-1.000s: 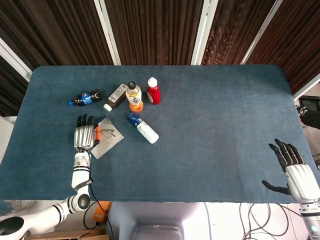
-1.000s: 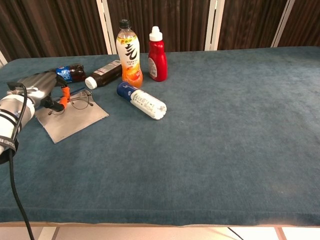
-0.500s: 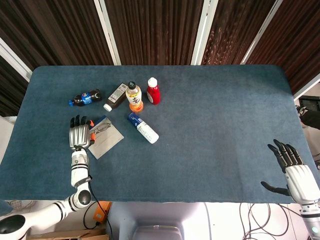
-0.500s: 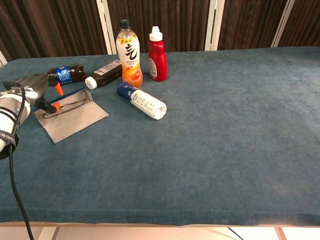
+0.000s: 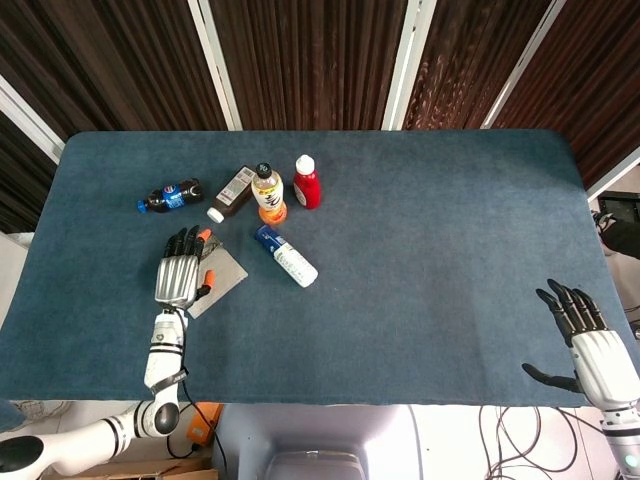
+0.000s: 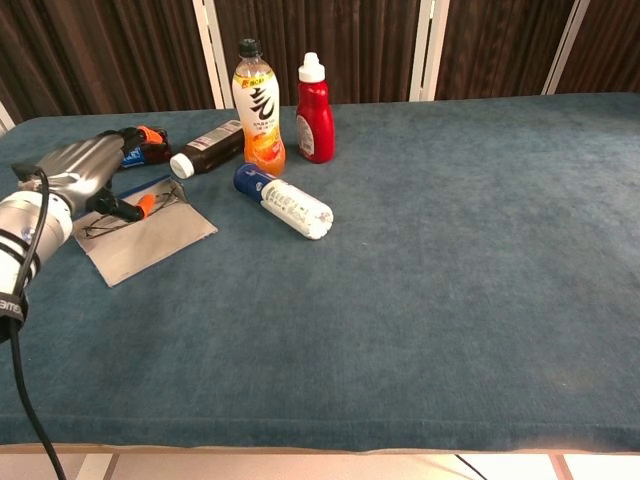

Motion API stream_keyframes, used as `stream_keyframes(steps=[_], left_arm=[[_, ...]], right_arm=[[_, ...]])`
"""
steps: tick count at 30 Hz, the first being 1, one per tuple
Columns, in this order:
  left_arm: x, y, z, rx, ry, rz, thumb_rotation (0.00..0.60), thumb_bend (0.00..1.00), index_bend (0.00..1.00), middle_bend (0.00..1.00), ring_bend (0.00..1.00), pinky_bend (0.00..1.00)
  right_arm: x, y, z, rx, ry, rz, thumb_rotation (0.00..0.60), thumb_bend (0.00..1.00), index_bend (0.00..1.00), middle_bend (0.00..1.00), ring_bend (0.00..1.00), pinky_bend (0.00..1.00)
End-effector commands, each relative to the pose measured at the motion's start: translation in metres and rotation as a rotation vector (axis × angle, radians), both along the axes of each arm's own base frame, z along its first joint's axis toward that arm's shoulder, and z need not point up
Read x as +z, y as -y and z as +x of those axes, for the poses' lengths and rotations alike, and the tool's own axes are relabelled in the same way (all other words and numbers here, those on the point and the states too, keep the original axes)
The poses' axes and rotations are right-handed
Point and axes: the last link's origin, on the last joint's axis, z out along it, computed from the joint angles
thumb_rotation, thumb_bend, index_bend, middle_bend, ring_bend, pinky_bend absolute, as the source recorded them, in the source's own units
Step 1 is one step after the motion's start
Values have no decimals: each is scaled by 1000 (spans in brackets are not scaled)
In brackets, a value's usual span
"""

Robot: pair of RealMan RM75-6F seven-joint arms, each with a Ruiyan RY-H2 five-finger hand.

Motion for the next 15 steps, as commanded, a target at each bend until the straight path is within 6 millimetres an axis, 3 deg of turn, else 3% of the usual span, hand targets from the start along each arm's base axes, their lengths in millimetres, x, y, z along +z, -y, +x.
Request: stream_keyframes(steps=[1,6,11,15], left_arm=[[-1,20,1,-40,16,-31,600,409,164,44,4,95],[-9,42,-2,-66,-29,-56,600,360,148,23,0,72],[-24,38,-5,-25,-63,-70,600,329,137,2,0,61],[-33,30,-8,13,-102,-57,600,323,199,0,0,55]], right_arm=[[-1,0,0,0,-2,4,600,145,0,0,0,0],[-4,0,1,6,-8,19,600,145,0,0,0,0],[-7,-2,3,16,-10,29,600,145,0,0,0,0],[-7,-2,3,19,-12,32,600,145,0,0,0,0]])
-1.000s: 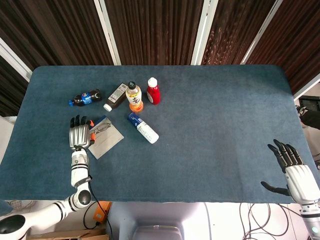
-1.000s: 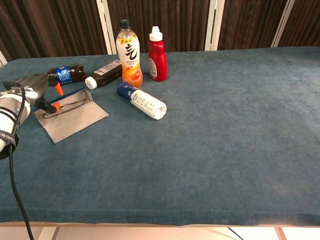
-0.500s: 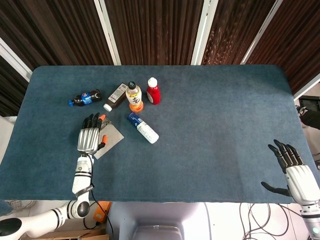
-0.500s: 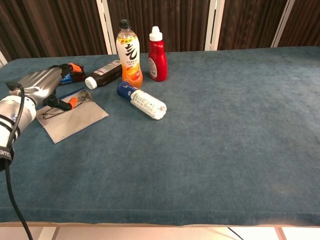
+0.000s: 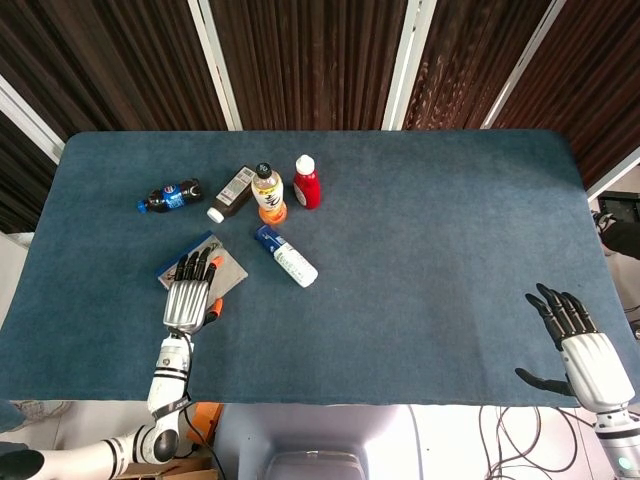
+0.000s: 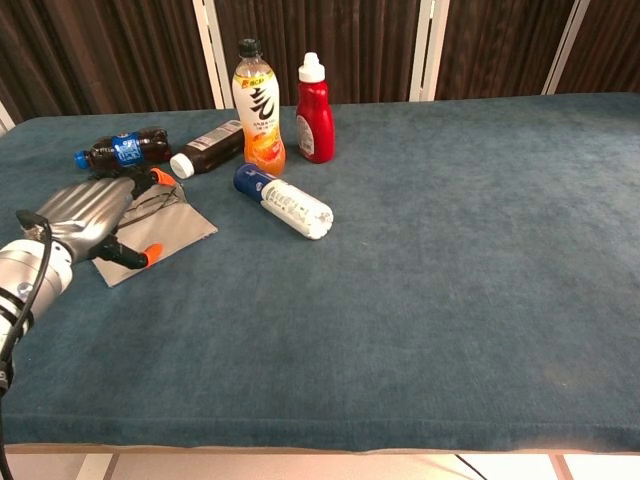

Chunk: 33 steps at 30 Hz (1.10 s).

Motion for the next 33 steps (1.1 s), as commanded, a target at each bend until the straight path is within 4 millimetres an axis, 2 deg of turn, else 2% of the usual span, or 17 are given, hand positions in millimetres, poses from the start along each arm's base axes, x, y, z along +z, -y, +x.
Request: stream_keyframes(steps=[1,7,17,33], left_arm=[[-9,-7,-1,35,-35,5,600,323,215,0,0,48],[-12,-7,-4,65,-62,-17,600,323,258,0,0,33],[-17,-4,3,110,-50,-94,600,315,271,0,0,36],[-14,-11,-3,159,-170,-61,600,314,323,0,0,41]], right_arm=[[0,0,0,0,-1,2,600,145,0,0,0,0],[0,2,-1,-3,1,-1,600,144,0,0,0,0],[1,1,-1,-2,0,1,600,145,0,0,0,0],[0,1,0,-1,-2,5,600,145,0,0,0,0]])
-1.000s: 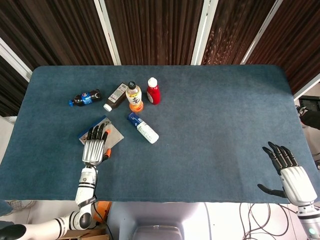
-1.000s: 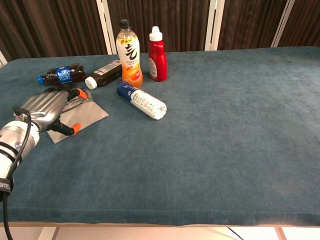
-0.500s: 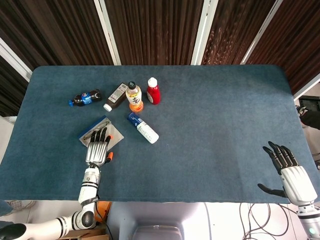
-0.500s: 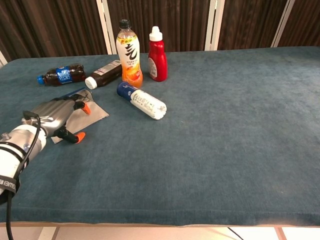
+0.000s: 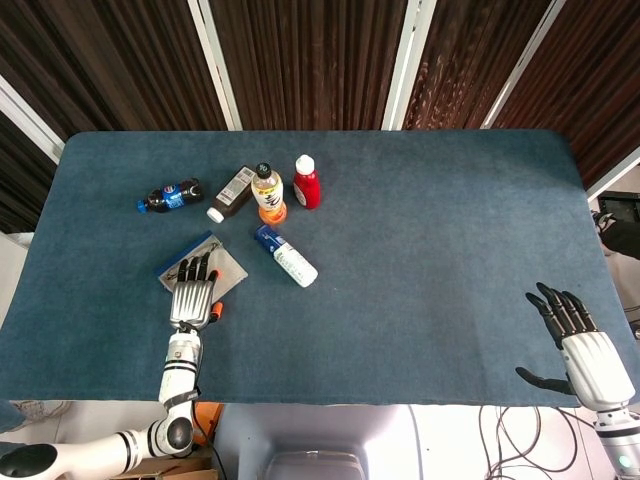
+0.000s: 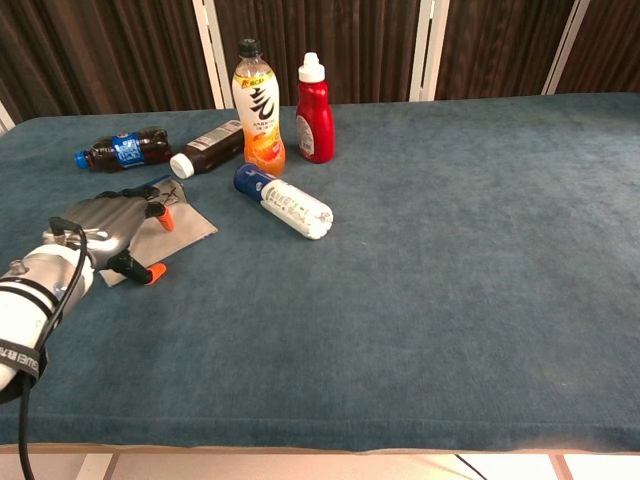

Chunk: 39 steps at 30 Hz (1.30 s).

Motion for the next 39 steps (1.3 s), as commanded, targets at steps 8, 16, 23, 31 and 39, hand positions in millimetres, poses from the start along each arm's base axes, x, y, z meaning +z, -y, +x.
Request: stream_keyframes(steps=[8,16,23,31,39], left_arm=[[5,-3,-9,6,-200,5,600,372,368,0,0,47],[9,-5,-8,-39,-211,66,600,433,384,0,0,48],[12,-14,-11,-58,-195,123,600,411,398,8,0,57],[14,-25,-20,-40,-221,153,600,407,409,13,0,57],[15,-32,-26,-33,-238,179,600,439,489,36,0,57]], right_arm=[[-2,0,1,2,-1,6,600,145,0,0,0,0],[-1,0,1,2,0,6,600,145,0,0,0,0],[-1,-1,1,2,0,4,600,145,0,0,0,0],[1,0,0,0,3,-2,600,145,0,0,0,0],[1,0,0,-2,2,-2,600,145,0,0,0,0]])
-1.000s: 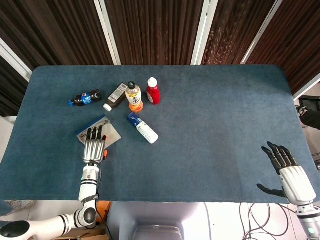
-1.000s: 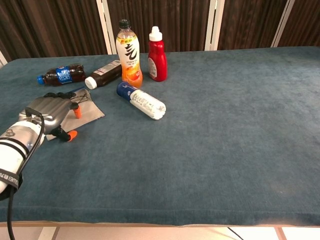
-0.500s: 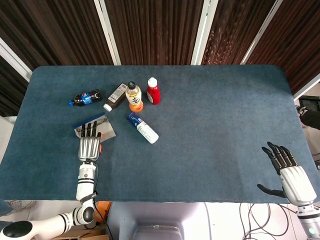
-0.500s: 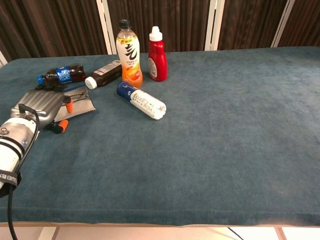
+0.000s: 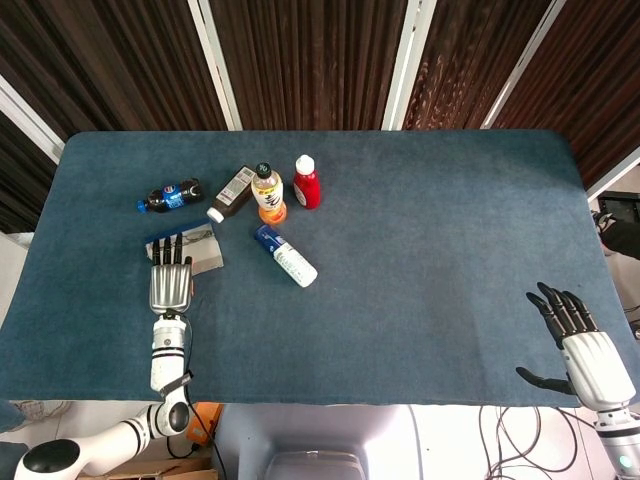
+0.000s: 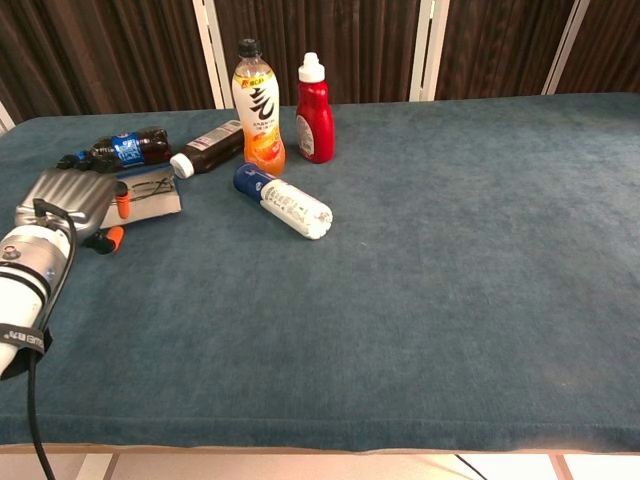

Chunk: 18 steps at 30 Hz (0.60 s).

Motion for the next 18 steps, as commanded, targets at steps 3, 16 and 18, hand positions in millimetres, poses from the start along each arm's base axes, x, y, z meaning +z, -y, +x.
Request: stream_keyframes(steps=[3,16,18], left_arm=[[-1,-4,-1,-8,-6,18,600,441,537,57,0,57],[-1,-14,-7,-6,-55,45,600,439,595,85,0,57],[0,-15,-8,-2,-56,48,600,439,596,85,0,57]], right_arm=[[1,0,0,0,0,-1,600,145,0,0,0,0],[2,-1,-1,-1,-1,-3,600,145,0,0,0,0],[2,0,-1,-1,-1,-2,600,145,0,0,0,0]])
